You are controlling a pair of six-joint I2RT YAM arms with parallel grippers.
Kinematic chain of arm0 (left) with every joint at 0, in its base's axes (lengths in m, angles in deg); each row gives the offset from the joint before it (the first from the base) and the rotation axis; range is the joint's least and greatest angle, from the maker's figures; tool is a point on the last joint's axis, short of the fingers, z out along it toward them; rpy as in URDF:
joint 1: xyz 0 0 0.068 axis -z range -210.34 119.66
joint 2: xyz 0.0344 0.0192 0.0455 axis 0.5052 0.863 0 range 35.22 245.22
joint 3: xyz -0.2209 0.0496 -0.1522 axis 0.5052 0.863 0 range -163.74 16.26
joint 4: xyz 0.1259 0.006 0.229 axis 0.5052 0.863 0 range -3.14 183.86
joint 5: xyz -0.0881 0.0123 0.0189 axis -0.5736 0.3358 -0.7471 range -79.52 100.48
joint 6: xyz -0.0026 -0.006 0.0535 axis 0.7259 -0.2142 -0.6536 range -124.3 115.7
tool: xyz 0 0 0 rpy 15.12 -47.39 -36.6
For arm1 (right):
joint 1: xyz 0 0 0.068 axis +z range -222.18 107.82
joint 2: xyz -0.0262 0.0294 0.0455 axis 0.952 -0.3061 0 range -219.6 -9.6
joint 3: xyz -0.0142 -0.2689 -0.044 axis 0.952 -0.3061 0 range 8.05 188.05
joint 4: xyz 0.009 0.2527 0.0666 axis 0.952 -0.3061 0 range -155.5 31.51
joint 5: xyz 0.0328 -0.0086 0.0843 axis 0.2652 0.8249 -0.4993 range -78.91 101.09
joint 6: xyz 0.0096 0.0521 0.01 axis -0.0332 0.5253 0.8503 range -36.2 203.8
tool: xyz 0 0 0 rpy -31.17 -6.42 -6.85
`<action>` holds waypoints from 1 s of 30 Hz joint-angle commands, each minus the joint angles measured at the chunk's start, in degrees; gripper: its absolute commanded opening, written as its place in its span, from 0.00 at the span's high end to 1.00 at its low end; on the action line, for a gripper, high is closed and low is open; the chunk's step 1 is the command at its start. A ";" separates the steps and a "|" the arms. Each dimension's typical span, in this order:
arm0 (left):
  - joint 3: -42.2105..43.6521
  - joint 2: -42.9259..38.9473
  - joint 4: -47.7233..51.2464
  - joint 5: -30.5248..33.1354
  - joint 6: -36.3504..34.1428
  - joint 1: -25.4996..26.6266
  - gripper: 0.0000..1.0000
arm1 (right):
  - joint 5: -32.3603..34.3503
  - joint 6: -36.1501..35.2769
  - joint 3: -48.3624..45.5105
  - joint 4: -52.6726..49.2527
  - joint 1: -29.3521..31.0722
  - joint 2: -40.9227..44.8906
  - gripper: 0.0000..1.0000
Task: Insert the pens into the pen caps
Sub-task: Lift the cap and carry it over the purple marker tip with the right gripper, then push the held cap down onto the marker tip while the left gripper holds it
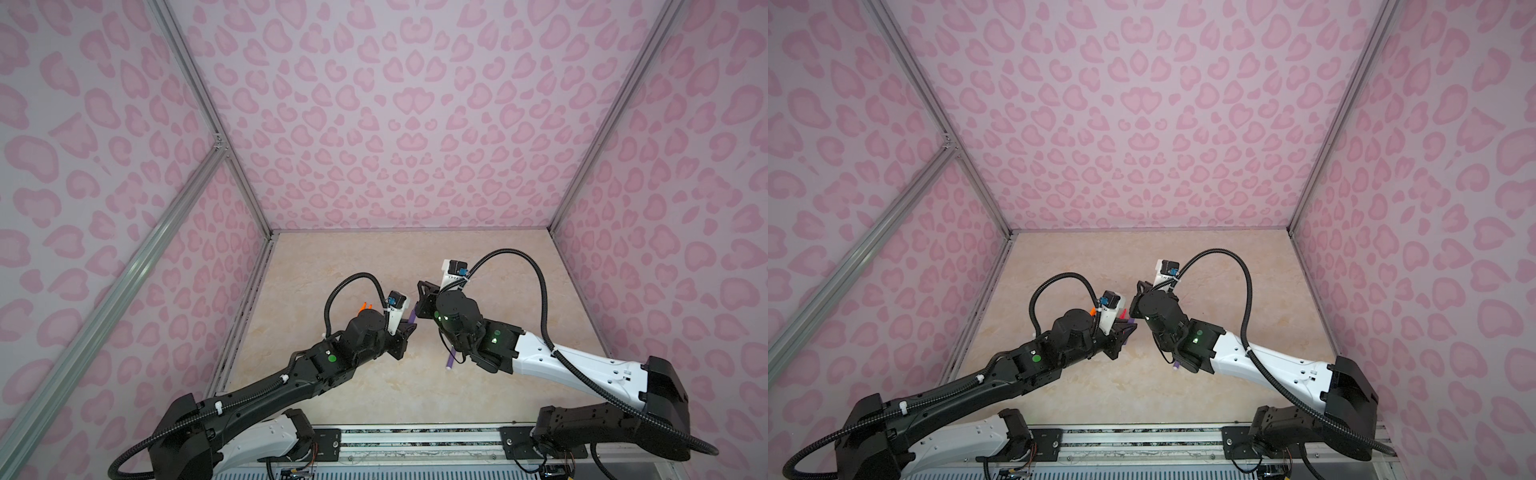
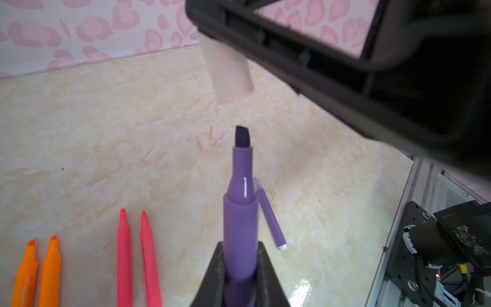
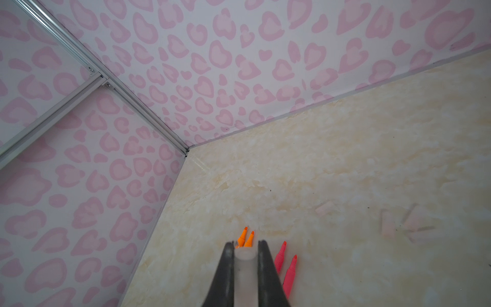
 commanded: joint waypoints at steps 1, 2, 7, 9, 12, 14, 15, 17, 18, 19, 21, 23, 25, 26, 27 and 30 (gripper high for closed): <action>-0.80 0.23 -1.09 0.42 -0.43 -0.01 0.97 | 0.41 -0.10 0.07 1.76 0.63 -0.53 1.00; -0.81 0.15 -1.02 0.83 -0.32 -0.02 0.97 | 0.54 -0.03 0.07 1.83 0.84 -0.61 1.00; -0.65 -0.12 -0.96 1.80 0.05 0.02 0.97 | 0.89 0.42 -0.78 2.66 2.03 -0.48 1.00; -0.64 -0.19 -0.87 2.27 0.11 -0.02 0.97 | 1.19 0.42 -0.85 2.82 2.64 -0.54 1.00; -0.81 -0.12 -0.59 2.91 0.32 -0.11 0.97 | 2.37 0.51 -1.08 2.73 3.39 -0.54 1.00; -0.80 -0.29 -0.66 2.90 0.48 -0.11 0.97 | 2.67 0.60 -1.40 2.90 3.58 -0.57 1.00; -0.78 -0.38 -0.61 2.98 0.57 -0.11 0.97 | 2.90 0.60 -1.38 2.79 3.66 -0.71 1.00; -0.80 -0.47 -0.53 3.20 0.60 -0.20 0.97 | 3.41 0.60 -1.41 2.40 3.75 -0.72 1.00; -0.79 -0.47 -0.40 3.20 0.68 -0.27 0.97 | 3.68 0.60 -1.40 2.30 3.75 -0.67 1.00; -0.72 -0.47 -0.43 3.29 0.75 -0.28 0.97 | 4.04 0.60 -1.49 2.21 3.75 -0.63 1.00; -0.68 -0.56 -0.43 3.40 0.76 -0.43 0.97 | 4.29 0.59 -1.43 2.24 3.83 -0.71 1.00; -0.48 -0.80 -0.51 3.65 0.84 -0.55 0.97 | 4.32 0.75 -1.33 2.20 3.88 -1.19 1.00; -0.40 -1.08 -0.51 3.82 1.09 -0.66 0.97 | 4.32 1.10 -1.14 2.21 4.12 -1.99 1.00; -0.37 -1.25 -0.55 3.78 1.19 -0.72 0.97 | 4.32 1.21 -0.98 2.20 4.23 -2.44 1.00; -0.24 -1.47 -0.51 3.84 1.29 -0.81 0.97 | 4.23 1.28 -0.61 1.97 4.44 -2.91 1.00; -0.05 -2.09 -0.41 4.26 1.65 -0.98 0.97 | 5.62 1.63 0.23 1.32 5.61 -4.08 1.00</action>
